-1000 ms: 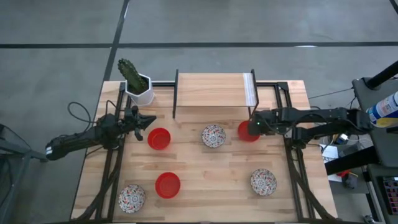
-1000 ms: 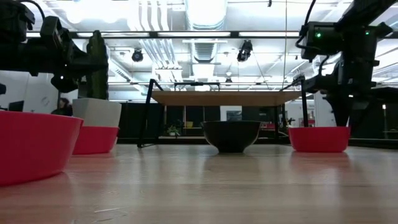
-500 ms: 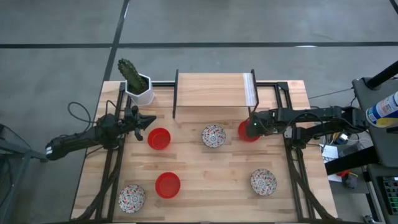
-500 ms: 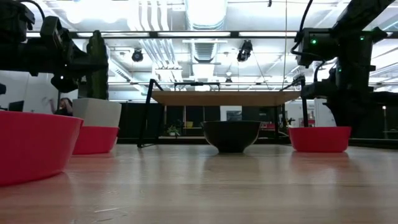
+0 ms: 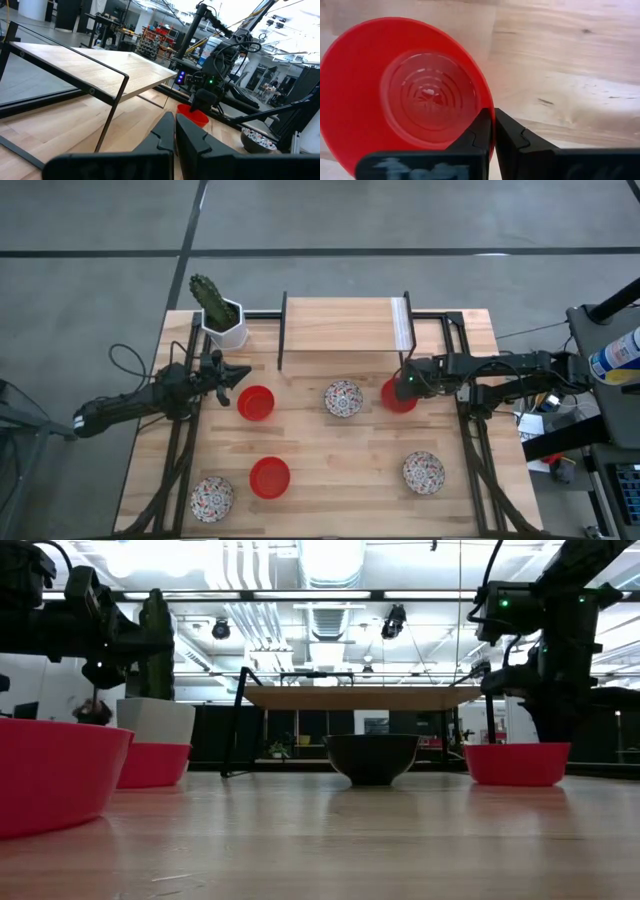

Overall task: Pick & Place Mini bowls
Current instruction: Put the top right red bowl on the shelf

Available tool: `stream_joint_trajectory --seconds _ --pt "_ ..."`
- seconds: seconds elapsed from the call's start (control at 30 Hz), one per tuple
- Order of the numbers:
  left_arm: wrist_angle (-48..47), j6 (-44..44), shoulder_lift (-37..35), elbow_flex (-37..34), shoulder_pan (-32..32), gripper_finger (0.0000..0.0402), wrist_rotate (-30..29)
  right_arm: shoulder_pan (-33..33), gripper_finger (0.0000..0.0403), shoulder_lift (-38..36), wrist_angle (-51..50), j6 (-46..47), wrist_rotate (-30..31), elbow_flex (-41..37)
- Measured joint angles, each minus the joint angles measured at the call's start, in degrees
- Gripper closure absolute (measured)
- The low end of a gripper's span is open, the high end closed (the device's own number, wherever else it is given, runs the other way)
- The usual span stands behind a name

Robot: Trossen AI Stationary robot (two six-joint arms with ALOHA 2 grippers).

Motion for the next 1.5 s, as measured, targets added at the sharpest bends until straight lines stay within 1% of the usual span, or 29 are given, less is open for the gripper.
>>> stream_joint_trajectory --seconds 0.23,0.33,0.4,0.63,0.83,1.03,1.13,1.3,1.5 --pt "0.00 0.01 0.00 0.00 0.01 0.0392 -0.01 0.02 0.0394 0.02 2.45 -0.77 -5.31 0.20" --pt "0.00 0.01 -0.01 0.00 0.02 0.0392 -0.01 0.04 0.0394 0.02 2.48 -1.97 -7.80 1.97" --pt "0.00 0.01 -0.01 0.00 0.02 0.0392 -0.01 0.04 0.0394 0.02 2.33 -2.80 -8.23 3.63" --pt "0.00 0.01 -0.01 0.00 0.01 0.0392 0.00 0.03 0.0394 0.09 0.61 -4.51 -8.18 11.99" --pt "0.00 0.00 0.00 0.00 0.02 0.0392 0.00 0.04 0.0394 0.09 -4.03 -5.56 -9.04 19.61" --pt "0.00 0.00 0.00 0.00 0.02 0.0392 -0.02 0.02 0.0394 0.86 -9.50 -5.95 -8.51 27.43" --pt "0.00 0.01 -0.01 0.00 0.02 0.0392 0.00 0.02 0.0394 2.78 -13.44 -7.60 -6.63 32.01" --pt "-0.01 0.01 -0.01 0.00 0.01 0.0392 -0.01 -0.56 0.0394 7.89 -17.11 -11.95 -4.65 39.85" --pt "-0.01 0.01 -0.02 0.00 0.01 0.0392 -0.01 -4.66 0.0394 13.38 -22.07 -19.18 -4.49 47.21"
